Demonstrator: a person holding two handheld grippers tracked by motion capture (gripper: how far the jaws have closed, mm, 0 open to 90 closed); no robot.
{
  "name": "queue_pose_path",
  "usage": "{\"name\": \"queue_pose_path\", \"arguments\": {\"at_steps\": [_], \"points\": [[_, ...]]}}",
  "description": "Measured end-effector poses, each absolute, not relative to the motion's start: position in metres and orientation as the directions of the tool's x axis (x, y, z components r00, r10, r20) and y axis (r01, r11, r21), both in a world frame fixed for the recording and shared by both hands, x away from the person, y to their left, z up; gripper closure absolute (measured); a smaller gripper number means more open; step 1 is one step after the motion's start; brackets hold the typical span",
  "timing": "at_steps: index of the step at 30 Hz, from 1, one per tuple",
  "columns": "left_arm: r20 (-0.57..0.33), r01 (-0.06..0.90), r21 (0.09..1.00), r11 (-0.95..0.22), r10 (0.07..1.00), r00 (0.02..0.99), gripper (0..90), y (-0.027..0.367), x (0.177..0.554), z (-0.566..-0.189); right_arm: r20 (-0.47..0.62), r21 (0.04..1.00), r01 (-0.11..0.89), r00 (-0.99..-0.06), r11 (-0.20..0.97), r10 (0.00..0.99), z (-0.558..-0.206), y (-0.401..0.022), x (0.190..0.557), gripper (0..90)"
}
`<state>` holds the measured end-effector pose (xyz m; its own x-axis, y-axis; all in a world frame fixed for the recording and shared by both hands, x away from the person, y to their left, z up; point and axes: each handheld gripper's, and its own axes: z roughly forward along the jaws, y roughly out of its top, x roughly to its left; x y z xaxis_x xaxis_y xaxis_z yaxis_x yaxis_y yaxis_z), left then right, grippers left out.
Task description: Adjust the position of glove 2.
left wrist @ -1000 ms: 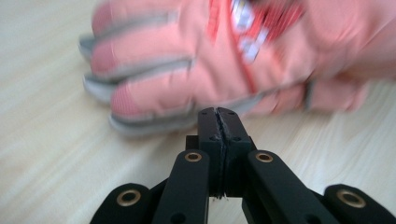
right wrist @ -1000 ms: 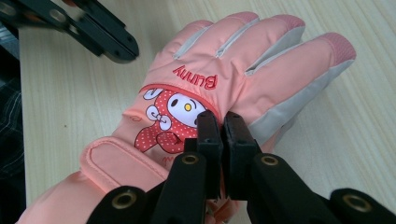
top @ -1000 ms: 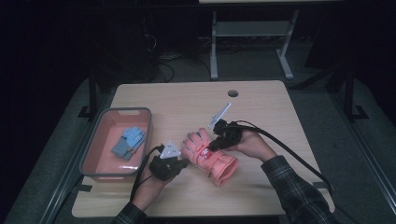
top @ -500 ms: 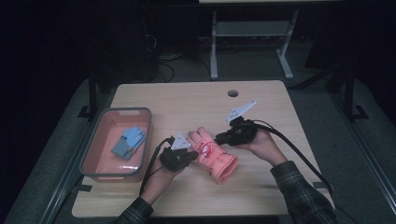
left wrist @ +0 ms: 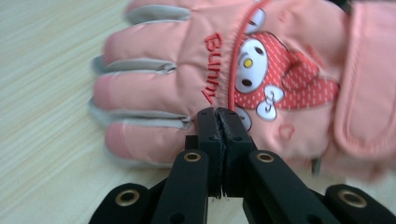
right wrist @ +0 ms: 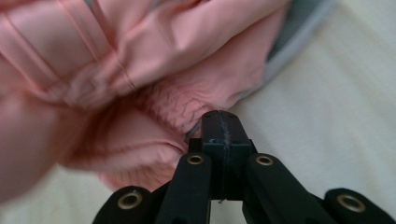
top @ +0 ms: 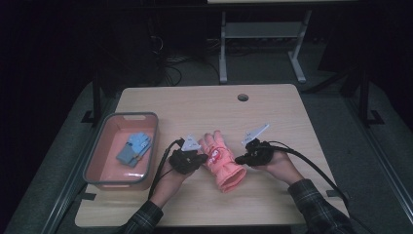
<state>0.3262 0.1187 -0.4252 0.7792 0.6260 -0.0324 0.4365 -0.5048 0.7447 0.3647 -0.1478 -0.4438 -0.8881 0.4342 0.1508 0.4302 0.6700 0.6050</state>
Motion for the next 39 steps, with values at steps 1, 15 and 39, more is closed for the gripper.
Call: {"name": "queue_pose_path", "arguments": {"at_steps": [1, 15, 39], "points": [[-0.037, 0.437, 0.746, -0.502, 0.625, 0.780, 88.2, 0.118, 0.328, -0.424, 0.166, 0.603, 0.441, -0.884, 0.665, 0.436, -0.444, -0.147, 0.362, 90.0], [-0.040, 0.405, 0.753, -0.519, 0.578, 0.815, 88.1, 0.112, 0.327, -0.422, 0.183, 0.669, 0.402, -0.905, 0.625, 0.385, -0.428, -0.151, 0.310, 90.0], [-0.048, 0.386, 0.756, -0.529, 0.543, 0.838, 88.3, 0.092, 0.327, -0.423, 0.149, 0.729, 0.417, -0.870, 0.543, 0.470, -0.410, -0.138, 0.336, 90.0]]}}
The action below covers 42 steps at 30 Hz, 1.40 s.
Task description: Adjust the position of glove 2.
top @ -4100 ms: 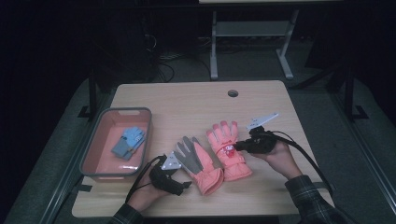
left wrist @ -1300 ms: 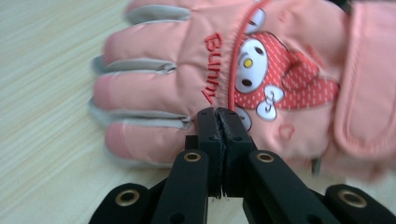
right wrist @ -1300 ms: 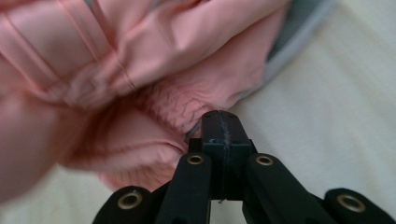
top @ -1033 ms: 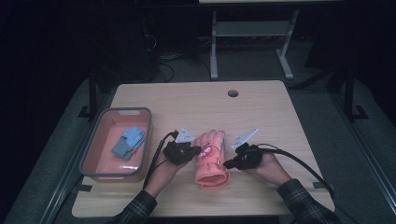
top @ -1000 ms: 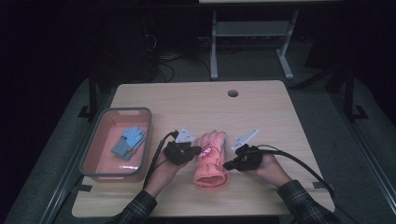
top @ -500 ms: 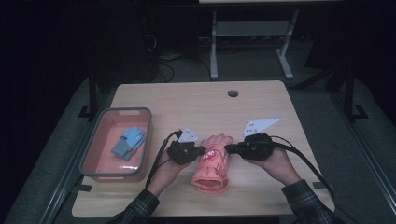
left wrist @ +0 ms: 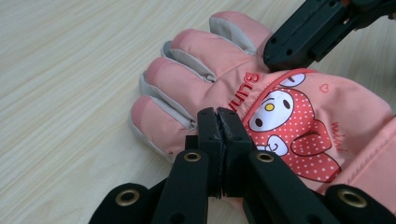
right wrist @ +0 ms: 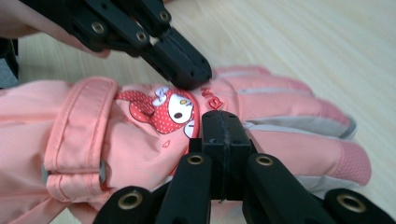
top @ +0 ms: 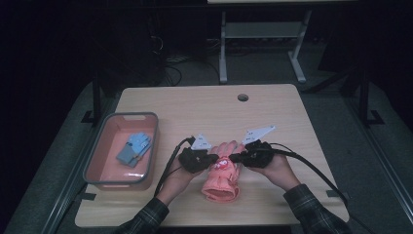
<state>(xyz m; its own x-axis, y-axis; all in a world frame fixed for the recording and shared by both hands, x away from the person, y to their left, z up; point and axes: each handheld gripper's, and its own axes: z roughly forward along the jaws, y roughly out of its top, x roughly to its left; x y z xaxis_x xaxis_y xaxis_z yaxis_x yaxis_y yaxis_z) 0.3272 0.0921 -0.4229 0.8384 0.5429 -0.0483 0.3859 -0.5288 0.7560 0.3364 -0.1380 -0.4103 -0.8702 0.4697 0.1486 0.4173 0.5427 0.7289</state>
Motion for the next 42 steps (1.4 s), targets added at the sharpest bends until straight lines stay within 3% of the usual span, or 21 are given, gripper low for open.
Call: {"name": "queue_pose_path", "arguments": {"at_steps": [12, 17, 21, 26, 28, 34, 42], "points": [[-0.058, 0.401, 0.739, -0.542, 0.541, 0.839, 86.9, 0.091, 0.330, -0.431, 0.149, 0.677, 0.445, -0.863, 0.586, 0.483, -0.433, -0.135, 0.337, 90.0], [-0.096, 0.442, 0.755, -0.485, 0.586, 0.805, 68.7, 0.112, 0.332, -0.426, 0.161, 0.695, 0.447, -0.860, 0.564, 0.484, -0.439, -0.142, 0.334, 90.0], [-0.172, 0.504, 0.749, -0.429, 0.610, 0.774, 47.6, 0.121, 0.338, -0.433, 0.155, 0.694, 0.443, -0.862, 0.568, 0.483, -0.439, -0.140, 0.334, 90.0], [-0.292, 0.574, 0.748, -0.334, 0.610, 0.736, 31.9, 0.123, 0.346, -0.439, 0.141, 0.696, 0.433, -0.865, 0.573, 0.482, -0.439, -0.140, 0.332, 90.0], [-0.340, 0.594, 0.742, -0.311, 0.589, 0.733, 28.7, 0.120, 0.347, -0.441, 0.139, 0.692, 0.434, -0.864, 0.576, 0.484, -0.438, -0.140, 0.332, 90.0], [-0.366, 0.635, 0.697, -0.333, 0.596, 0.714, 15.1, 0.107, 0.351, -0.456, 0.125, 0.694, 0.423, -0.868, 0.583, 0.481, -0.438, -0.140, 0.330, 90.0], [-0.431, 0.681, 0.649, -0.337, 0.575, 0.695, 14.0, 0.104, 0.356, -0.466, 0.114, 0.696, 0.415, -0.870, 0.587, 0.480, -0.439, -0.141, 0.328, 90.0]]}}
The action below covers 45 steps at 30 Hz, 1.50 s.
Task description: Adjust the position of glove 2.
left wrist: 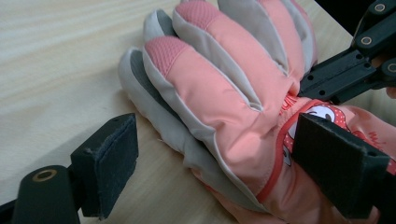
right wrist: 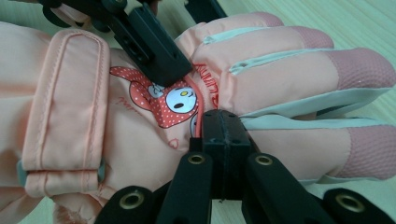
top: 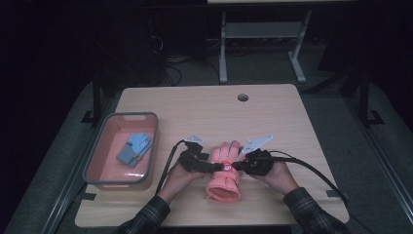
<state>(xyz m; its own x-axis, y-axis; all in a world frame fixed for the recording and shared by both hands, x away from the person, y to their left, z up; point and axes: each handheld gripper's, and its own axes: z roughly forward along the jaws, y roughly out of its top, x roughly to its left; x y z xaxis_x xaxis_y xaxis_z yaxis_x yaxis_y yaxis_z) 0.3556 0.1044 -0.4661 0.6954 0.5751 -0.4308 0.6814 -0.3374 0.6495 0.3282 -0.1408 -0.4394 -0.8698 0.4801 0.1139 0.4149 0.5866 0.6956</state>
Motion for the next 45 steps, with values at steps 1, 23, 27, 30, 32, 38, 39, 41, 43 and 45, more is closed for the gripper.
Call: {"name": "queue_pose_path", "arguments": {"at_steps": [1, 23, 27, 30, 32, 38, 39, 41, 43, 45], "points": [[-0.447, 0.690, 0.640, -0.337, 0.568, 0.692, 14.1, 0.104, 0.357, -0.468, 0.109, 0.696, 0.410, -0.872, 0.589, 0.478, -0.440, -0.141, 0.328, 90.0], [-0.592, 0.731, 0.577, -0.365, 0.429, 0.682, 62.7, 0.102, 0.365, -0.472, 0.116, 0.701, 0.404, -0.877, 0.588, 0.465, -0.443, -0.143, 0.329, 90.0], [-0.573, 0.710, 0.595, -0.376, 0.421, 0.703, 71.4, 0.102, 0.364, -0.470, 0.116, 0.705, 0.402, -0.878, 0.585, 0.464, -0.442, -0.143, 0.328, 90.0], [-0.568, 0.702, 0.606, -0.374, 0.415, 0.711, 73.0, 0.103, 0.363, -0.468, 0.118, 0.709, 0.400, -0.879, 0.581, 0.462, -0.440, -0.144, 0.328, 90.0], [-0.567, 0.700, 0.609, -0.373, 0.413, 0.713, 73.3, 0.103, 0.363, -0.467, 0.119, 0.717, 0.391, -0.884, 0.577, 0.452, -0.438, -0.147, 0.329, 90.0], [-0.556, 0.686, 0.635, -0.355, 0.407, 0.725, 73.6, 0.106, 0.363, -0.459, 0.160, 0.779, 0.397, -0.874, 0.486, 0.458, -0.417, -0.164, 0.327, 67.1], [-0.545, 0.677, 0.644, -0.355, 0.408, 0.732, 73.6, 0.107, 0.363, -0.456, 0.156, 0.786, 0.396, -0.870, 0.475, 0.467, -0.413, -0.167, 0.326, 64.5], [-0.531, 0.665, 0.654, -0.361, 0.408, 0.743, 73.6, 0.108, 0.363, -0.452, 0.123, 0.798, 0.388, -0.854, 0.461, 0.506, -0.407, -0.176, 0.324, 58.4], [-0.521, 0.657, 0.662, -0.361, 0.408, 0.750, 73.6, 0.109, 0.363, -0.448, 0.126, 0.807, 0.404, -0.830, 0.432, 0.543, -0.406, -0.187, 0.324, 53.5], [-0.512, 0.649, 0.671, -0.360, 0.408, 0.756, 73.5, 0.109, 0.363, -0.444, 0.113, 0.801, 0.418, -0.809, 0.429, 0.577, -0.409, -0.196, 0.325, 47.9]]}}
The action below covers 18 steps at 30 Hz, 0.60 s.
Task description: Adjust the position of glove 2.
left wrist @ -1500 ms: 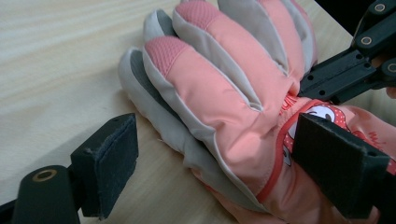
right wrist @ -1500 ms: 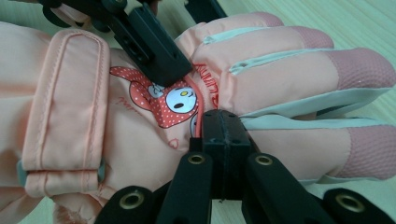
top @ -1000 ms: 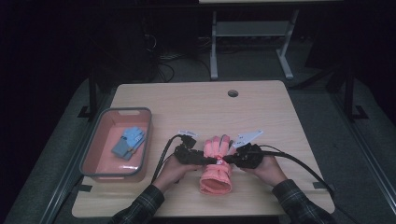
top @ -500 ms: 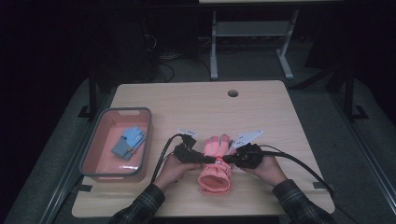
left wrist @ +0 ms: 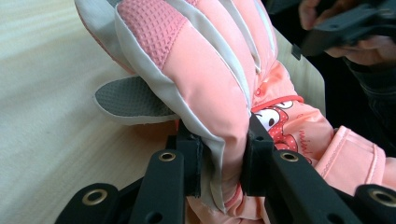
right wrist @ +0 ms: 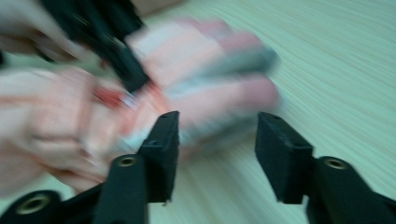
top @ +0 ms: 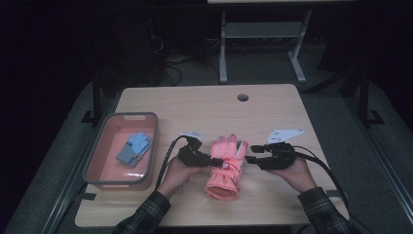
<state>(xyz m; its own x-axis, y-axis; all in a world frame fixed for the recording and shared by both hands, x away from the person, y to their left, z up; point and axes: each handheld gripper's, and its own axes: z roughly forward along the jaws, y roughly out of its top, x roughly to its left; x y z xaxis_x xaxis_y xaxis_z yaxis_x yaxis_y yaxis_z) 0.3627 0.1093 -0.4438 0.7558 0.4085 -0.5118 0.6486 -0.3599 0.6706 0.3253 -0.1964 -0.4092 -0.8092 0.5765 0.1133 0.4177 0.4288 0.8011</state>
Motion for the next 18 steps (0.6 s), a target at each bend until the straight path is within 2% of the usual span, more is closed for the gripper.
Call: {"name": "queue_pose_path", "arguments": {"at_steps": [3, 6, 14, 18], "points": [[-0.488, 0.628, 0.689, -0.363, 0.409, 0.771, 73.4, 0.111, 0.363, -0.436, 0.103, 0.776, 0.460, -0.768, 0.432, 0.632, -0.420, -0.212, 0.325, 39.8], [-0.476, 0.617, 0.705, -0.349, 0.413, 0.777, 73.4, 0.113, 0.364, -0.428, 0.104, 0.750, 0.504, -0.729, 0.428, 0.677, -0.433, -0.226, 0.325, 36.8], [-0.375, 0.550, 0.741, -0.384, 0.443, 0.814, 73.4, 0.118, 0.364, -0.400, 0.076, 0.703, 0.589, -0.619, 0.398, 0.781, -0.468, -0.256, 0.329, 18.9], [-0.362, 0.546, 0.743, -0.387, 0.453, 0.815, 73.3, 0.122, 0.364, -0.390, 0.056, 0.710, 0.584, -0.603, 0.393, 0.796, -0.475, -0.259, 0.332, 17.9]]}}
